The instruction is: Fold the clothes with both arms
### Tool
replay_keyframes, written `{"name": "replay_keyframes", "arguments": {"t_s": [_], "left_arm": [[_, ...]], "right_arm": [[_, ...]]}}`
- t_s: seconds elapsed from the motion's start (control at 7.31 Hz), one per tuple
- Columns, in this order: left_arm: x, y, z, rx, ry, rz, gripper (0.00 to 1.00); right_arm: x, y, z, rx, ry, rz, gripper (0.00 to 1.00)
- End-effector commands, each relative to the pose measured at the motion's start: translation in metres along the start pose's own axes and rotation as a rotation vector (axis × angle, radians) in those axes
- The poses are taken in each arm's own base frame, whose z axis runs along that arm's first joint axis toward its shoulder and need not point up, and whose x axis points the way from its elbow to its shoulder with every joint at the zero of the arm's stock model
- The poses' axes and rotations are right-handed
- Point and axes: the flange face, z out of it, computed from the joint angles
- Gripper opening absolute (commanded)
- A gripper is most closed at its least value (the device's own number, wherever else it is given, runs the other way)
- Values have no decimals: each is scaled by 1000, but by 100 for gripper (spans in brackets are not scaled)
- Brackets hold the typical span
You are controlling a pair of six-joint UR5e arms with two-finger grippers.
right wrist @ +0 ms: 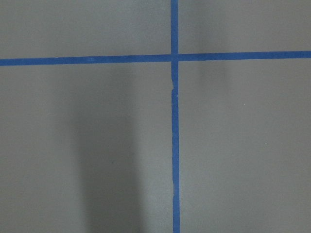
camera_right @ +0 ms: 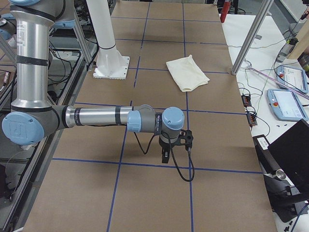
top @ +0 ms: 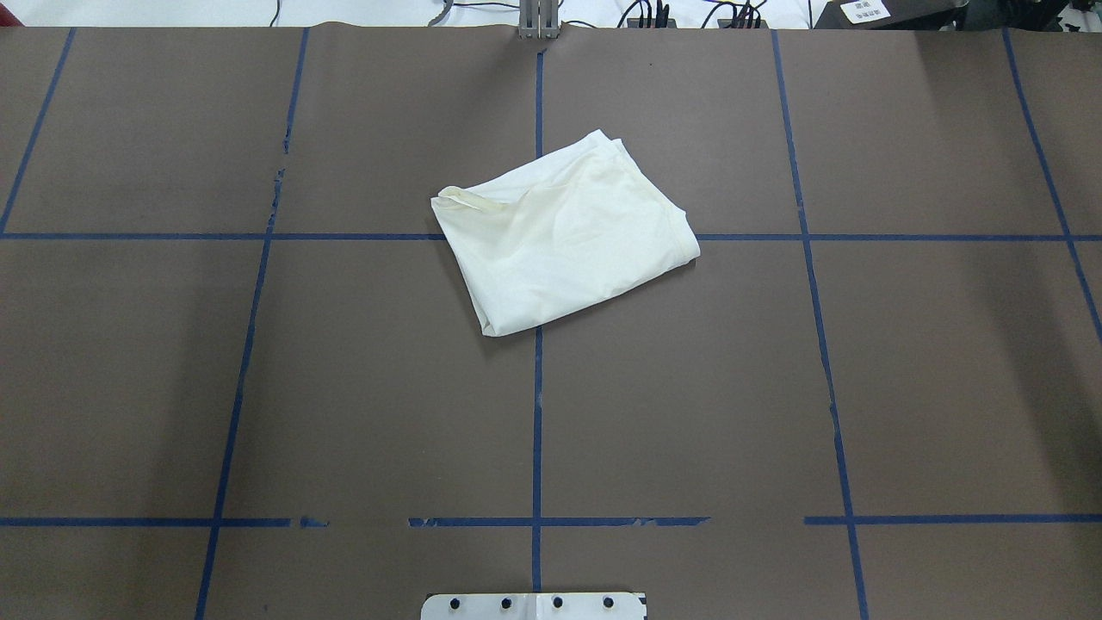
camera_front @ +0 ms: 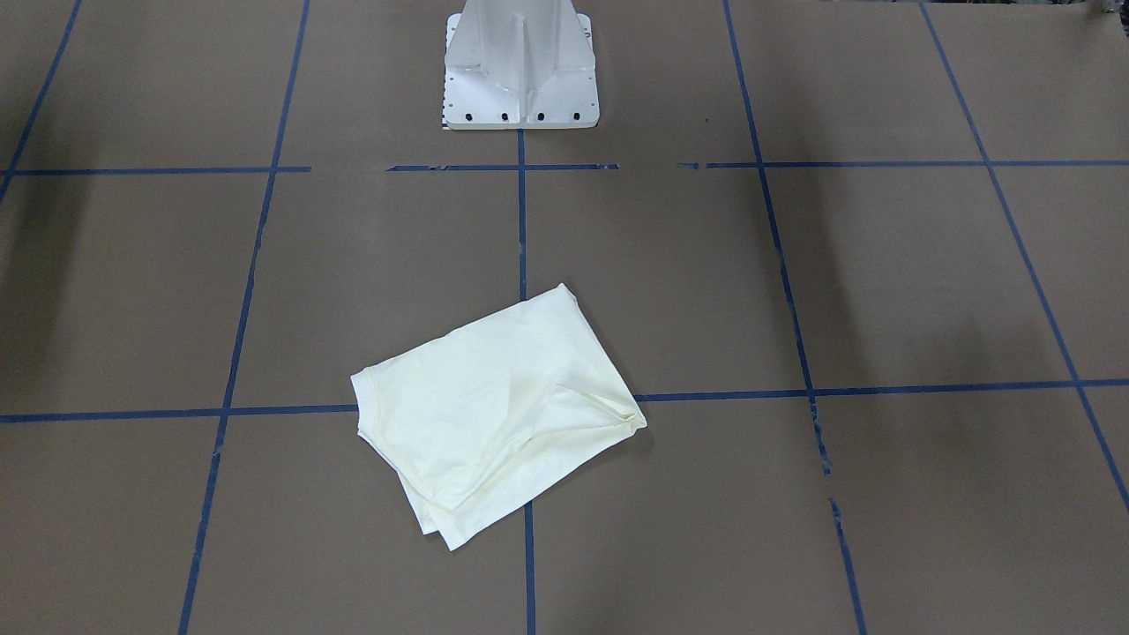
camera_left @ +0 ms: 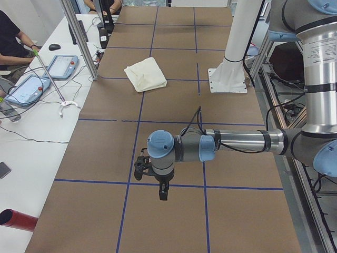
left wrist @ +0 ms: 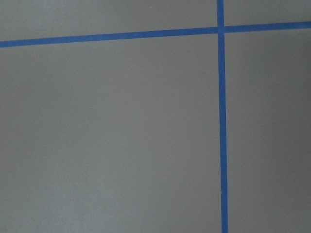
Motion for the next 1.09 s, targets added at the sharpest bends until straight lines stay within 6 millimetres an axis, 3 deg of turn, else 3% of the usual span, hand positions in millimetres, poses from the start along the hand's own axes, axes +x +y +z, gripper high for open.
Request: {"name": "replay_keyframes", "arguments": {"t_s": [0.0, 0.96], "left_arm": [[5, -1, 1, 1, 44, 3, 100], [11, -7, -3, 24, 41, 27, 100]], "right_arm": [[0, 0, 0, -1, -1, -1, 100], [-1, 0, 0, -1, -11, -1, 100]]}}
